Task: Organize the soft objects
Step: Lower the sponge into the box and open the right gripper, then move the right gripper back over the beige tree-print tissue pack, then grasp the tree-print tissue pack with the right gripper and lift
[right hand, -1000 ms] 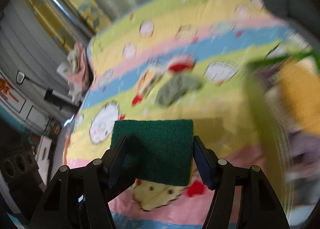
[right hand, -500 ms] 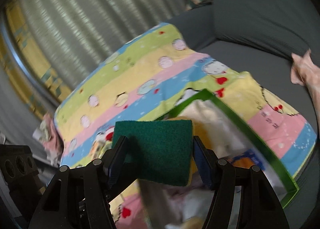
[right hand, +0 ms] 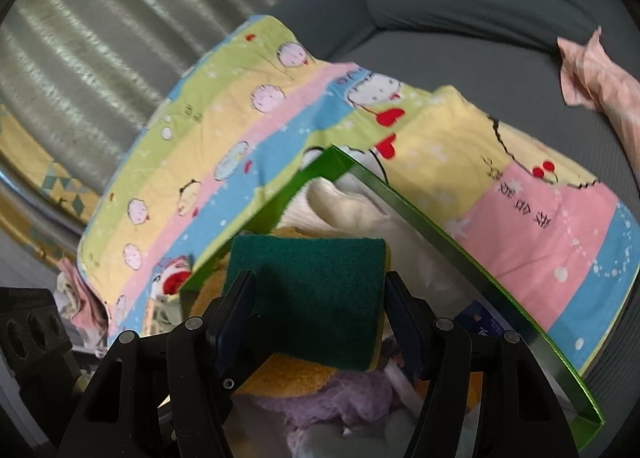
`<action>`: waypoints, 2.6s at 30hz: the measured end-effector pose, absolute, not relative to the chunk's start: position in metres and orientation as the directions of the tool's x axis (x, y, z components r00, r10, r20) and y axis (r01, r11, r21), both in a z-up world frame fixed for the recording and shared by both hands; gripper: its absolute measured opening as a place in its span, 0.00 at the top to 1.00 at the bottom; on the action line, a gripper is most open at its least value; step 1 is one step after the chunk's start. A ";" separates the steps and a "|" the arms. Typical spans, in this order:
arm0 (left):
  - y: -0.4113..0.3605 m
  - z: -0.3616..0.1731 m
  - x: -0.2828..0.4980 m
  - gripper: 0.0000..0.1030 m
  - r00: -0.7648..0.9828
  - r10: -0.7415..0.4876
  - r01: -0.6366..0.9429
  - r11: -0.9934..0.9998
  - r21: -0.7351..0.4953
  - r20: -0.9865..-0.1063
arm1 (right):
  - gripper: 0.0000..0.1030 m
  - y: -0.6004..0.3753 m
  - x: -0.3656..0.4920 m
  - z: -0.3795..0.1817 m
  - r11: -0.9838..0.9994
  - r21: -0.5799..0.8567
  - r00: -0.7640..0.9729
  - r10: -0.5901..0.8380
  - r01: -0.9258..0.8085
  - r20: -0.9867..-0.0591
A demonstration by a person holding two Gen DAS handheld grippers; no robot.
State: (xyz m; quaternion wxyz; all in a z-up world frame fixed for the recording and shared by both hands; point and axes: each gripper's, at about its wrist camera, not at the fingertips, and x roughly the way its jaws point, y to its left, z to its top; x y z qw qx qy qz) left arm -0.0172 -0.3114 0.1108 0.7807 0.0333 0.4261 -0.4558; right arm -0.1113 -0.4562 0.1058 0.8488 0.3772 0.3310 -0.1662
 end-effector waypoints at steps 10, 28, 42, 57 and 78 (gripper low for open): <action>-0.316 0.092 -0.013 0.58 0.198 -0.656 0.707 0.611 -0.357 -0.729 | 0.35 -0.464 -0.108 0.087 0.633 0.533 0.686 0.004 0.562 -0.728; -0.203 0.141 -0.048 0.13 0.433 -0.650 0.614 0.720 -0.324 -0.625 | 0.17 -0.428 -0.130 0.135 0.736 0.430 0.744 -0.147 0.522 -0.652; -0.017 0.091 -0.037 0.13 0.642 -0.420 0.274 0.907 -0.319 -0.642 | 0.06 -0.338 -0.115 0.168 0.864 0.361 0.815 -0.093 0.351 -0.572; 0.085 0.074 -0.003 0.13 0.670 -0.201 -0.081 0.937 -0.339 -0.715 | 0.05 -0.199 0.039 0.124 0.905 0.392 0.638 0.205 0.166 -0.742; 0.102 0.071 0.020 0.13 0.617 -0.321 -0.065 0.889 -0.453 -0.718 | 0.40 -0.132 0.180 0.060 0.945 0.246 0.468 0.122 0.215 -0.876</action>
